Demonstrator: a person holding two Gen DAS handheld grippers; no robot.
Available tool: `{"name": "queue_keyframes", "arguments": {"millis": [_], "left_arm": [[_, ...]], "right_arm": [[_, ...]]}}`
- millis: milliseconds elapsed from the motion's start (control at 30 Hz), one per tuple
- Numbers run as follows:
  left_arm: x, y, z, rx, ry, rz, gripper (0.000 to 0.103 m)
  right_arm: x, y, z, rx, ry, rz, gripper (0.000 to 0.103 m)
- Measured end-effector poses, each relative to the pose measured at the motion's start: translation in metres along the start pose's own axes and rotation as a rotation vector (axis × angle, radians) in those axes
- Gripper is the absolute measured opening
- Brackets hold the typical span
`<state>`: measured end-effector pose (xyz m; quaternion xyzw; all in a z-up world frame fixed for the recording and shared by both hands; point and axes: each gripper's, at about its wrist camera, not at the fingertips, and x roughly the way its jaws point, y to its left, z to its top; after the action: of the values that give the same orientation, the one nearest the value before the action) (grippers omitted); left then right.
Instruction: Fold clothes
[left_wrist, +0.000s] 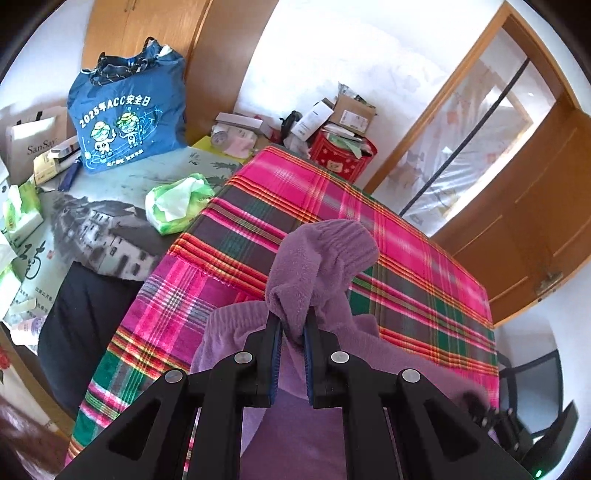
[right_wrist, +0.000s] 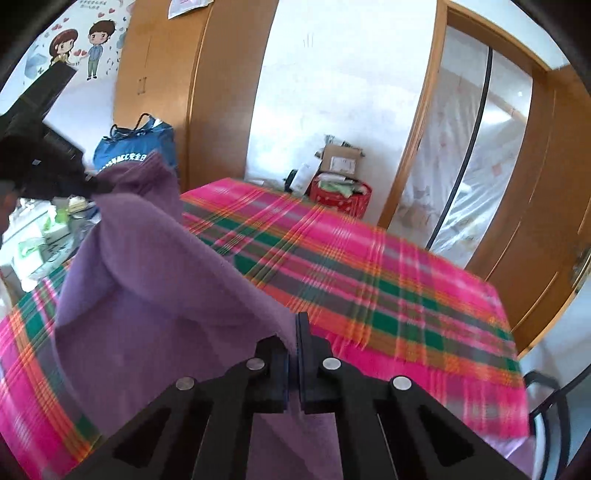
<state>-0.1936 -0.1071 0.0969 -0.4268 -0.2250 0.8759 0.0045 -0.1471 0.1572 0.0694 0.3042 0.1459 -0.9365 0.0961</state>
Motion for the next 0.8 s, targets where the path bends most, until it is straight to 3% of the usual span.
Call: {"name": "queue_keyframes", "arguments": {"millis": [600,733,800], "left_arm": [[0.042,0.014,0.016,-0.069,0.038,0.017,0.015],[0.051,0.018,0.017,-0.076,0.053,0.029,0.03],[0.053,0.021,0.018,-0.081,0.056,0.029,0.03]], "right_arm": [[0.101,0.009,0.056,-0.206,0.022,-0.149,0.003],[0.125,0.01,0.061,-0.225,0.05,-0.167,0.003],[0.137,0.01,0.062,-0.226,0.072,-0.175,0.003]]}}
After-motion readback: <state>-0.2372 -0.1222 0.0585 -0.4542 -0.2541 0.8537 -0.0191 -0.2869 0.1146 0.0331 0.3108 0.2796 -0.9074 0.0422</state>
